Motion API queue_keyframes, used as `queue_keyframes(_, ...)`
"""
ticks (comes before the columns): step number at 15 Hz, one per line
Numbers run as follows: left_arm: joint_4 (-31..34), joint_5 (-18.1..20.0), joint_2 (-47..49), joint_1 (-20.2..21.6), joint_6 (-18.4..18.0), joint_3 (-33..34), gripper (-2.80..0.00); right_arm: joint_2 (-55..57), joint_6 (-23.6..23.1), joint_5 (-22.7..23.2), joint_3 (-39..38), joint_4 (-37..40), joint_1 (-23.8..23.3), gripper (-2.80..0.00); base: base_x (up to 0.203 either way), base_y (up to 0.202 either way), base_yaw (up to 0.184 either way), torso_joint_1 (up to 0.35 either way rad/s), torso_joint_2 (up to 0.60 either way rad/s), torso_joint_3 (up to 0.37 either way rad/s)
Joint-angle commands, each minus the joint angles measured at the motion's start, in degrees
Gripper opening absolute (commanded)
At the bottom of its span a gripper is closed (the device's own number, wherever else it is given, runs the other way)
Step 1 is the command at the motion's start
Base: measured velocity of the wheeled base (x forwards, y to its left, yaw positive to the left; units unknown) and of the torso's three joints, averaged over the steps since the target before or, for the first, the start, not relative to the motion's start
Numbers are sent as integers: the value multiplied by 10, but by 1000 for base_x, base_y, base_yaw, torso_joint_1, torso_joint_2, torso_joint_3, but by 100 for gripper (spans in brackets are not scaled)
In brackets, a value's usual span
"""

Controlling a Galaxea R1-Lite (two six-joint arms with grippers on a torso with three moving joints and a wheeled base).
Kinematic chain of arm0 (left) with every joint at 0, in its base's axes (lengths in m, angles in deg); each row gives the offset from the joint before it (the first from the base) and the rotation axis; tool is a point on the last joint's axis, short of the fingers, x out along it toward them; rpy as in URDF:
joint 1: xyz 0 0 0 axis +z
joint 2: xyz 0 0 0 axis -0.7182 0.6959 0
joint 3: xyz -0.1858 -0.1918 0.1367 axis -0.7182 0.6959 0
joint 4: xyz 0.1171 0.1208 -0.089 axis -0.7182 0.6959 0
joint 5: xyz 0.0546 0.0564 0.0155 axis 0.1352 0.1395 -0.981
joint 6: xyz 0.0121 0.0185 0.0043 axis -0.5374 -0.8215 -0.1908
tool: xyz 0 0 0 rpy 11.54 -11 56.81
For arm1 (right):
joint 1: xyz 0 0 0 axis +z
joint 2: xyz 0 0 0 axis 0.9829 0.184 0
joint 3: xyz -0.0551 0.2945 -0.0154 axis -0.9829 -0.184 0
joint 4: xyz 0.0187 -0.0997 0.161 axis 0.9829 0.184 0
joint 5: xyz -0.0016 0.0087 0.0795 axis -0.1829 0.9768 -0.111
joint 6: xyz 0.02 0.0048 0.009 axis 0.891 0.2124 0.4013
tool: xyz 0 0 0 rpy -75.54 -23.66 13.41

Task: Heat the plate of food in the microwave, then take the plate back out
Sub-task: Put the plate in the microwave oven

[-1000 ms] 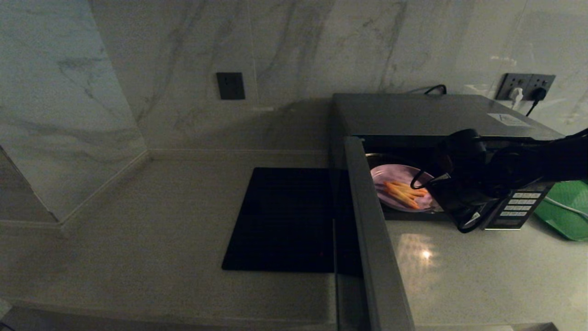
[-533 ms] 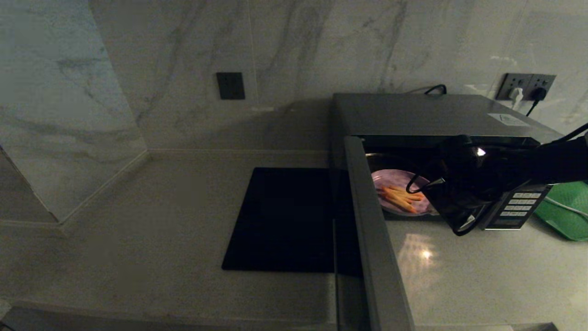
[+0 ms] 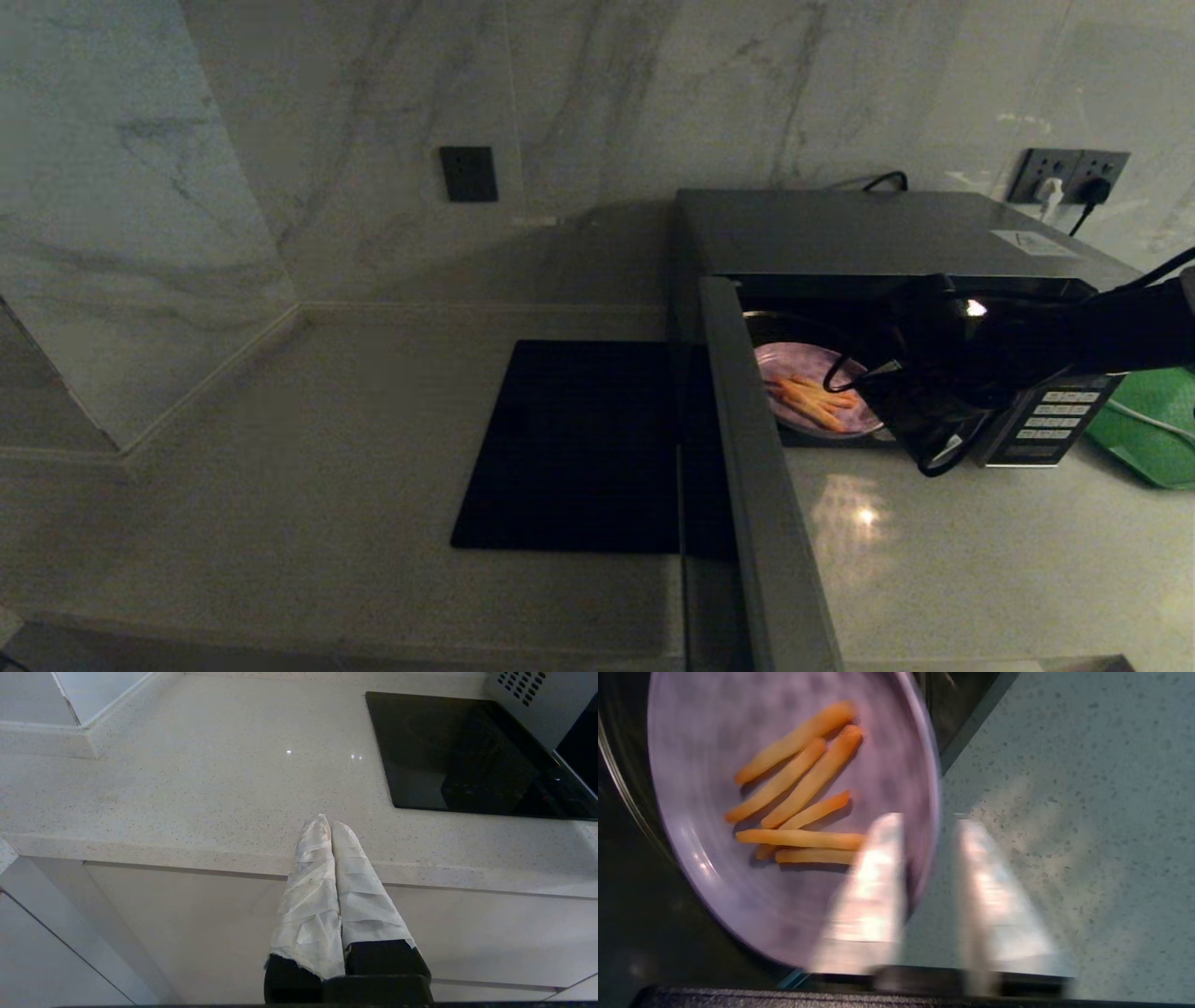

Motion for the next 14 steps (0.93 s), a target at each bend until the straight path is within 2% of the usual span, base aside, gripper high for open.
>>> queue_keyframes(1, 0, 0, 1, 1, 0, 0, -280, 0, 1, 0, 2, 1, 0, 0, 0, 0, 0, 0, 0, 0)
queue_keyframes(6, 0, 0, 0, 0, 0, 0, -280, -10, 1, -1, 4, 2, 1, 0, 0, 0, 0, 0, 0, 0)
queue_keyframes(9, 0, 0, 0, 1, 0, 0, -280, -54, 2, -5, -15, 7, 0, 0, 0, 0, 0, 0, 0, 0)
queue_keyframes(14, 0, 0, 0, 0, 0, 0, -280, -194, -16, -39, -164, 8, -3, 0, 0, 0, 0, 0, 0, 0)
